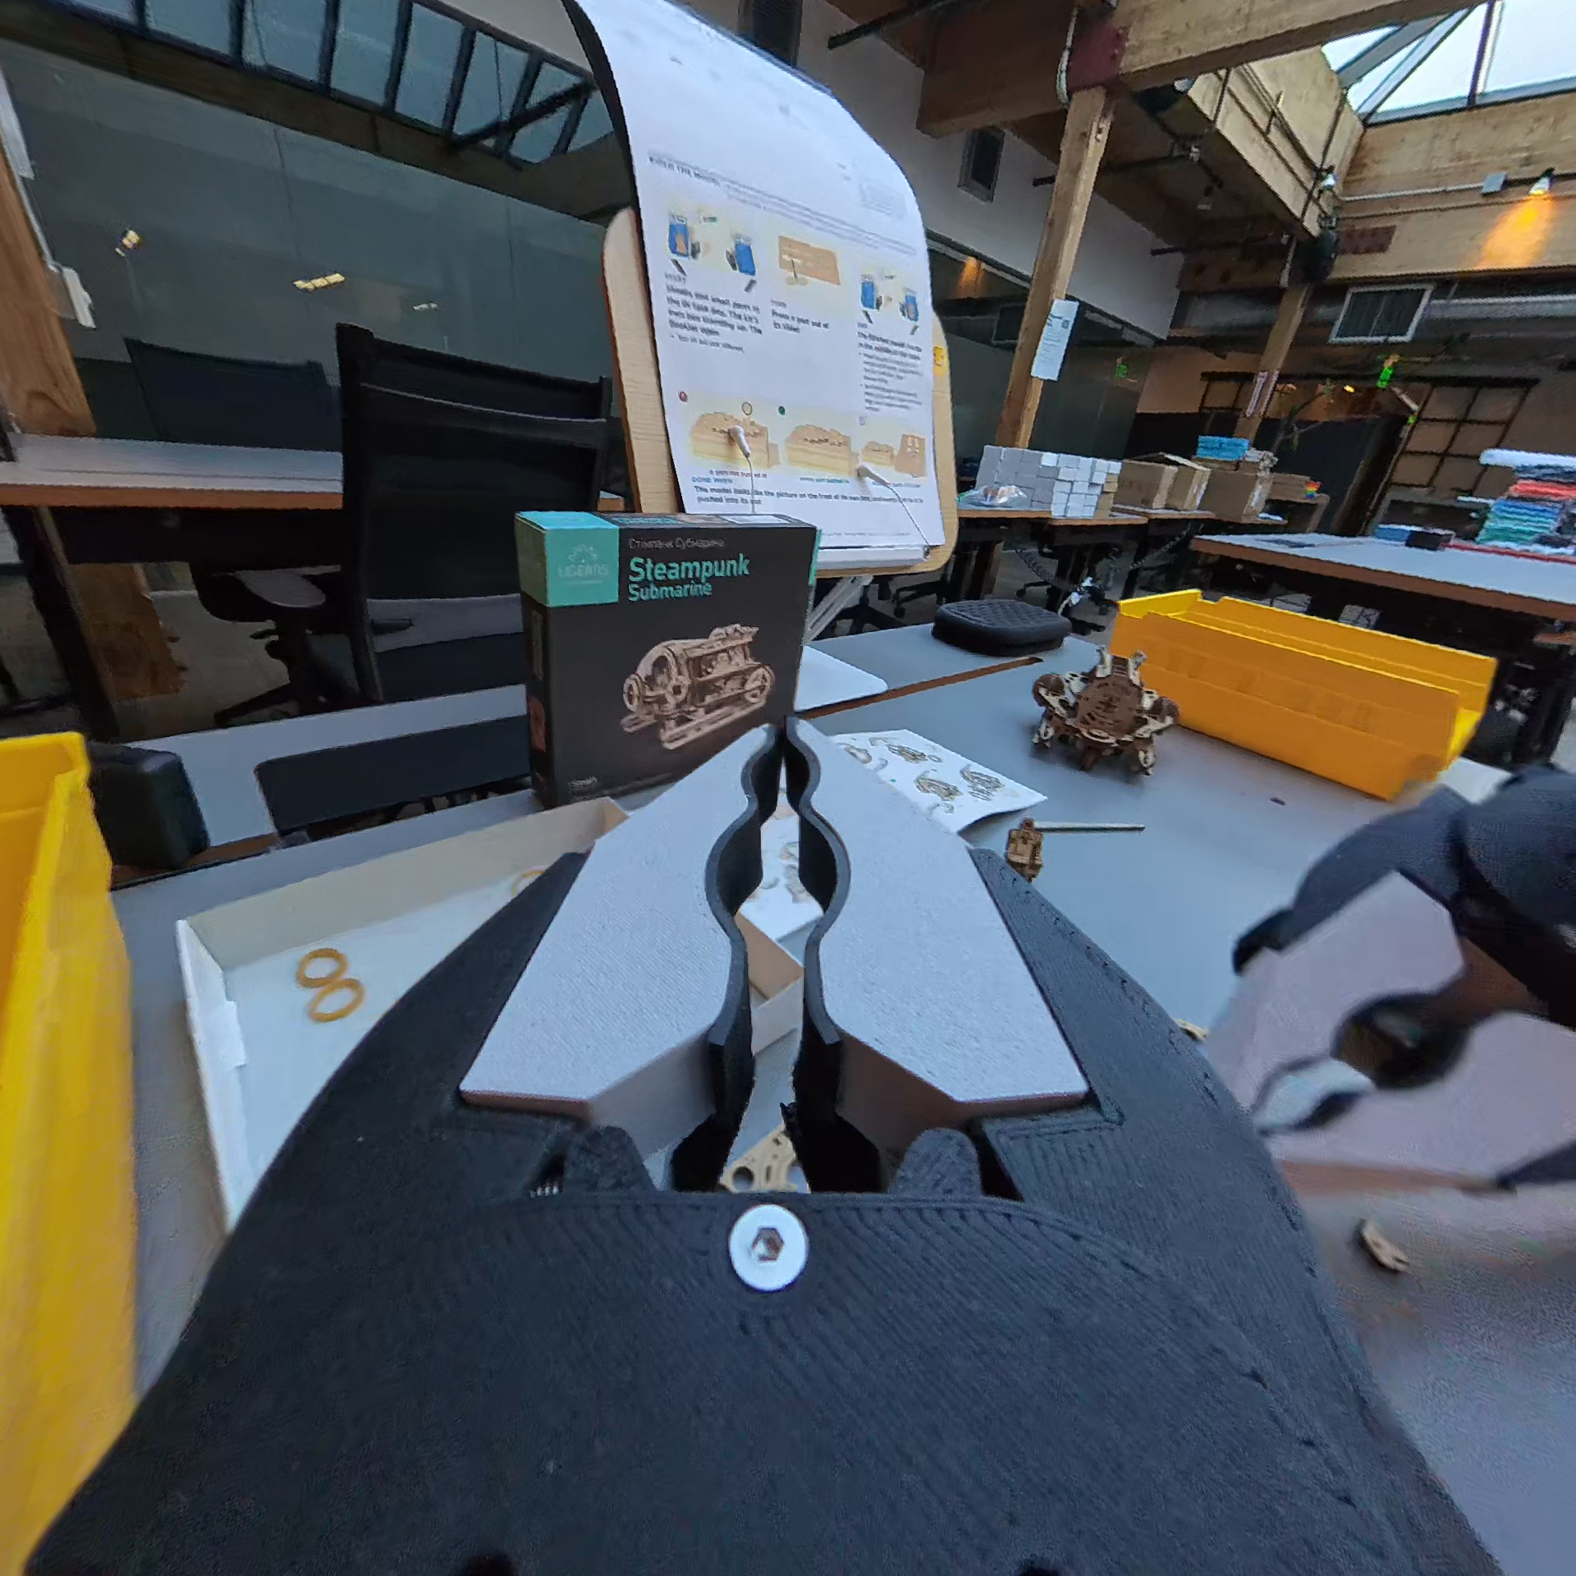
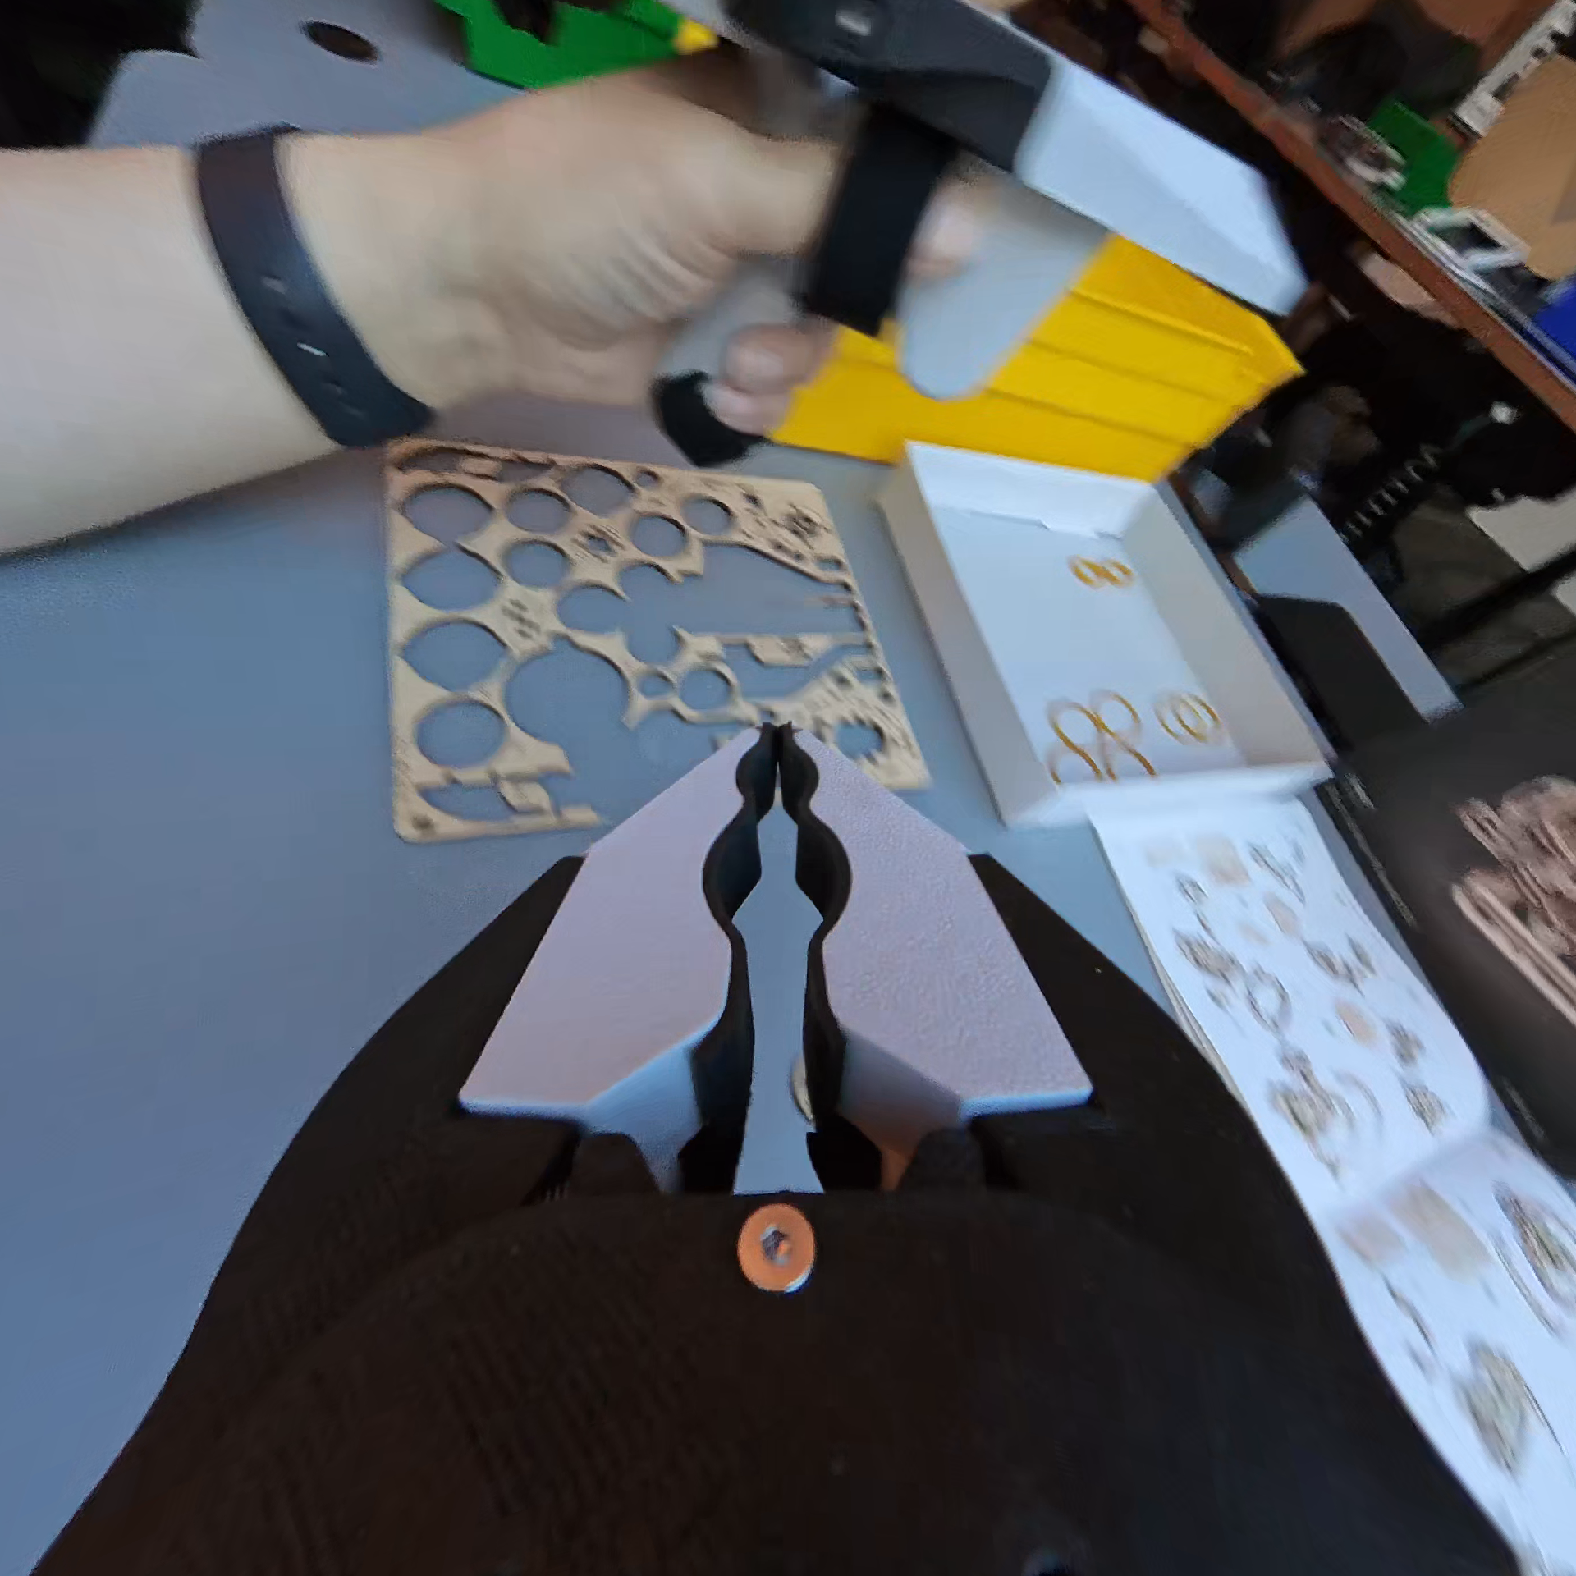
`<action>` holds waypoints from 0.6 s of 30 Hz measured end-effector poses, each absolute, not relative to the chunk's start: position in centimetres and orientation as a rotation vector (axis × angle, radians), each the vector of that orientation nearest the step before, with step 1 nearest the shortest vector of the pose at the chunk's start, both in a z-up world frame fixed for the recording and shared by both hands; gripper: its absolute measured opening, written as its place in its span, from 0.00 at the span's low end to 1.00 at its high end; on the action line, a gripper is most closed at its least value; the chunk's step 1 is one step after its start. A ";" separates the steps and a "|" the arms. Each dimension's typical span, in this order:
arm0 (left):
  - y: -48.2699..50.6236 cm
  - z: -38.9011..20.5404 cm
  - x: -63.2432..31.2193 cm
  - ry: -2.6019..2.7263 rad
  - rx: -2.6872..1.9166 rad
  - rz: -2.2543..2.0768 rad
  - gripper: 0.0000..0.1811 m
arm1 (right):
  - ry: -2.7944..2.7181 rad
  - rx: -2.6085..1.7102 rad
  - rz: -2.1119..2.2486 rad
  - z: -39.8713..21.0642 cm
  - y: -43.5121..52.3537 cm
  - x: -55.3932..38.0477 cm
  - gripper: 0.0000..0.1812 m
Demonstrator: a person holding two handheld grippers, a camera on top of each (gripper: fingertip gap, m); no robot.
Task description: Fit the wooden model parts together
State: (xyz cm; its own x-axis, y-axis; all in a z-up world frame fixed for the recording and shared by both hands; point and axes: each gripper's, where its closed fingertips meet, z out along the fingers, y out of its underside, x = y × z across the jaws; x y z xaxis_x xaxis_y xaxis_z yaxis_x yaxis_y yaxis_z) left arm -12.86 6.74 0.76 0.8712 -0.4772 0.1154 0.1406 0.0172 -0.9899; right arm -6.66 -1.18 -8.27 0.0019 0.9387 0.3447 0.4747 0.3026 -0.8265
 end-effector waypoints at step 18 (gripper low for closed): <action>8.4 -2.1 -9.6 0.418 -1.551 0.037 0.02 | -1.147 -1.590 0.138 -0.1 19.7 -1.1 0.17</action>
